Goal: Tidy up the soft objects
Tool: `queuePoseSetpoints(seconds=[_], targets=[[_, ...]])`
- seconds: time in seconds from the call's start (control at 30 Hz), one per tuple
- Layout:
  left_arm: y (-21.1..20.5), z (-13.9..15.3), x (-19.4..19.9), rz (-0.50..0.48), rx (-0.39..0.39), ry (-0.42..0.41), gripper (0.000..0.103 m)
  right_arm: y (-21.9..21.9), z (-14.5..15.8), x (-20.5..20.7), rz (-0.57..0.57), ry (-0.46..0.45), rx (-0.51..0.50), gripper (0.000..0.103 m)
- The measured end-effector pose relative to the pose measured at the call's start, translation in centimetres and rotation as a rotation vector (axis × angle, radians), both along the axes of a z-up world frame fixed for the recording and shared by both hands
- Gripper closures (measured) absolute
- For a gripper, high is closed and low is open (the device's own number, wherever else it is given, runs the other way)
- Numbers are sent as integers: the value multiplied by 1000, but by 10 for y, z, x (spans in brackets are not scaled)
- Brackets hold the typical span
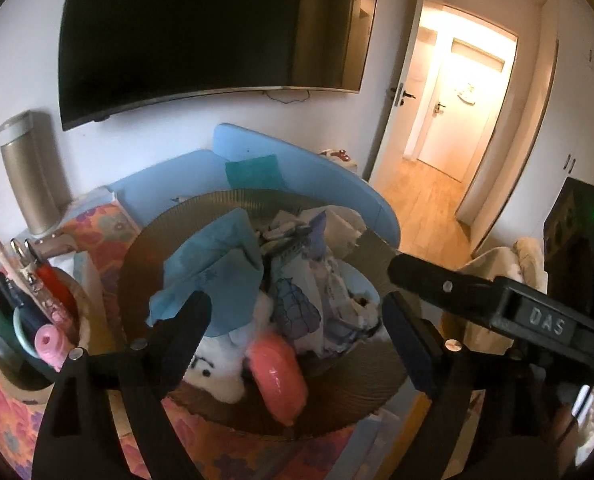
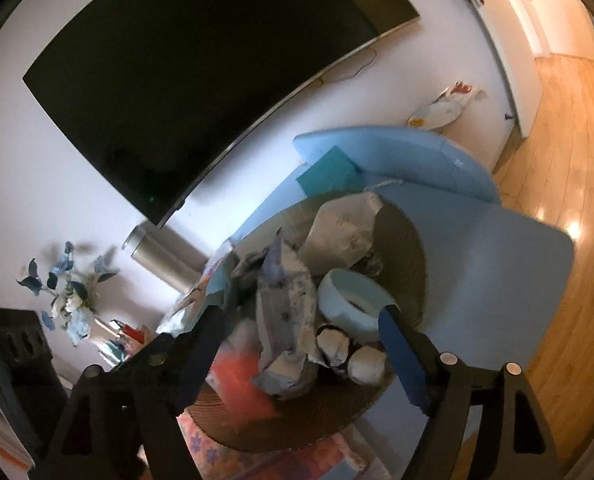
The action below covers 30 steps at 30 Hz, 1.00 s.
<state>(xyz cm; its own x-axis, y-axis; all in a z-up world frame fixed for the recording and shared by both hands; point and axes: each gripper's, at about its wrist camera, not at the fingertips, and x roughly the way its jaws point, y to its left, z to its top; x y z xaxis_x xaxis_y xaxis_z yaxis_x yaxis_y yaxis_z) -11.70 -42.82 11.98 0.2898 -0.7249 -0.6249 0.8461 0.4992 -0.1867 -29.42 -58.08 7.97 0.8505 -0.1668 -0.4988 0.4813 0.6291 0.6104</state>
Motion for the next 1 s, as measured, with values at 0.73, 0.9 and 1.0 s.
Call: queuePoseSetpoints(seconds=[0.73, 0.9, 1.0], targets=[[126, 24, -14, 81, -56, -18, 17, 111, 25, 20, 167, 70, -128, 25], [157, 25, -11, 125, -74, -16, 17, 141, 28, 30, 209, 91, -158, 25], [180, 24, -7, 164, -82, -16, 17, 163, 30, 38, 248, 101, -181, 25]])
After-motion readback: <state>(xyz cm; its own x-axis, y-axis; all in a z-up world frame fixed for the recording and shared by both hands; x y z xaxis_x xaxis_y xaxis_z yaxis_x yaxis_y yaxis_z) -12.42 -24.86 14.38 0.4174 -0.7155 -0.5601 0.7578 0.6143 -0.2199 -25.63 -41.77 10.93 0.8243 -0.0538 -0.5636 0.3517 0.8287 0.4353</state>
